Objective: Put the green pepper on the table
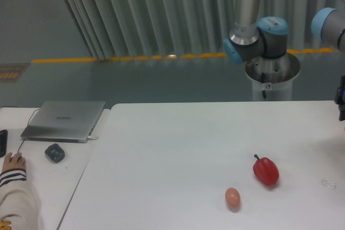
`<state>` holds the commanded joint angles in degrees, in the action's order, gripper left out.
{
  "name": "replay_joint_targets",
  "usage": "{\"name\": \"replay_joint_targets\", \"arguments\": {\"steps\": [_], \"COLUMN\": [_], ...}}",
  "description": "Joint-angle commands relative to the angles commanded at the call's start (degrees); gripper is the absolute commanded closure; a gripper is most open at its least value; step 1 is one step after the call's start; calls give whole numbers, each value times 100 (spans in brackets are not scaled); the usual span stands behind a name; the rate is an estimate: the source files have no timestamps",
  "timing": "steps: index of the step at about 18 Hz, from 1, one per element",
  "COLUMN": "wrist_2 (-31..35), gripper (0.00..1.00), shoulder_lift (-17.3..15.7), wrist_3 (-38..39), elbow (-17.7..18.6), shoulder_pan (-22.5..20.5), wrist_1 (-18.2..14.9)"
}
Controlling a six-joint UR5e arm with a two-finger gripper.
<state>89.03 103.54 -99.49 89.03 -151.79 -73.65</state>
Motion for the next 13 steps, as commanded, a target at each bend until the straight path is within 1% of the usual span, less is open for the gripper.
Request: {"name": "replay_joint_targets", "arguments": {"steps": [7, 11, 13], "wrist_2": [18, 26, 44], "gripper": [0, 0, 0], "shoulder_lift": [0, -26, -44], "wrist_3": [-44, 35, 26], "elbow": [26, 324, 360], "shoulder_pan": [-9, -114, -167], "wrist_1": [-9, 70, 97]}}
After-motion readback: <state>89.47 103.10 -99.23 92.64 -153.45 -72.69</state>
